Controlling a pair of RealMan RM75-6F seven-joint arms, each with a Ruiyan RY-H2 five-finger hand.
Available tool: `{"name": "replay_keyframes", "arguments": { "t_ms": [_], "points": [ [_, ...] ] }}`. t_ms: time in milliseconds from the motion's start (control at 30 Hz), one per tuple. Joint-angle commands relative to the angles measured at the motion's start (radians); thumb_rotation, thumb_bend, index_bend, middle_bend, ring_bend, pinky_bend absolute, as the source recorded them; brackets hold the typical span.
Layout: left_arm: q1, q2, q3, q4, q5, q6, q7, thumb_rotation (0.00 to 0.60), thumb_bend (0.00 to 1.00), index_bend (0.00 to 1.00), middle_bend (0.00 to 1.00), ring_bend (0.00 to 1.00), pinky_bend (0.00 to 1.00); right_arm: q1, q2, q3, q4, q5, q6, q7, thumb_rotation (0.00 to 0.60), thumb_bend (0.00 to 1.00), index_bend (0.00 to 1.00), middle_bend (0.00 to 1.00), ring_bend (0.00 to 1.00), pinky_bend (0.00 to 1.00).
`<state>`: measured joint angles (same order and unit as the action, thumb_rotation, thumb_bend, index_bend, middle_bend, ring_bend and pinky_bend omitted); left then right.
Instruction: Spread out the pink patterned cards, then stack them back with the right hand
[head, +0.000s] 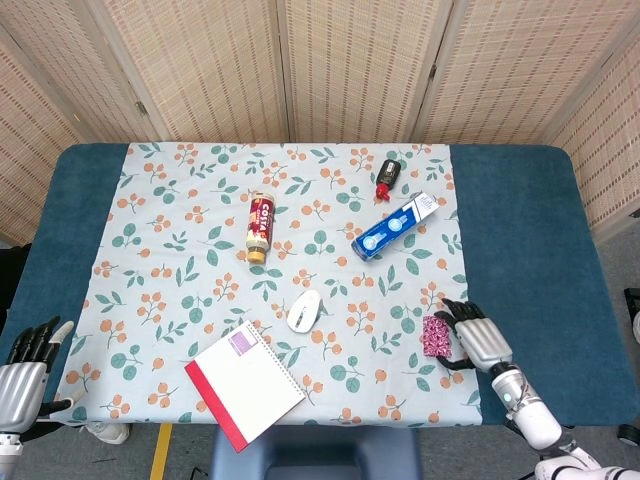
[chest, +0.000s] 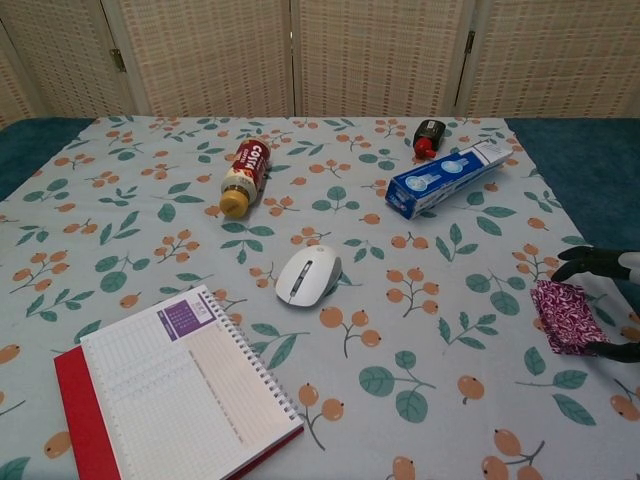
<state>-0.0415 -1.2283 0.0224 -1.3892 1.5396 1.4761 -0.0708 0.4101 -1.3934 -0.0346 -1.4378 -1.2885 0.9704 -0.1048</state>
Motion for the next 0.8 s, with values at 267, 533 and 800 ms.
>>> {"name": "replay_keyframes", "arguments": {
  "t_ms": [267, 533, 800],
  "points": [
    [-0.001, -0.002, 0.000, 0.005, -0.003, -0.003, -0.005, 0.600, 0.18, 0.10, 0.03, 0.07, 0.00, -0.003, -0.003, 0.003, 0.000, 0.000, -0.011, -0.007, 0.422, 0.34, 0.13, 0.06, 0.00, 0.00],
    [-0.004, -0.004, -0.001, 0.005, -0.002, -0.006, -0.004, 0.600, 0.18, 0.10, 0.03, 0.07, 0.00, -0.005, -0.008, 0.008, 0.006, 0.007, -0.021, -0.009, 0.421, 0.34, 0.13, 0.06, 0.00, 0.00],
    [-0.004, -0.004, -0.001, 0.007, -0.003, -0.007, -0.006, 0.600, 0.18, 0.10, 0.03, 0.07, 0.00, -0.008, -0.009, 0.011, 0.004, 0.005, -0.023, -0.010, 0.421, 0.34, 0.11, 0.06, 0.00, 0.00]
  ]
}}
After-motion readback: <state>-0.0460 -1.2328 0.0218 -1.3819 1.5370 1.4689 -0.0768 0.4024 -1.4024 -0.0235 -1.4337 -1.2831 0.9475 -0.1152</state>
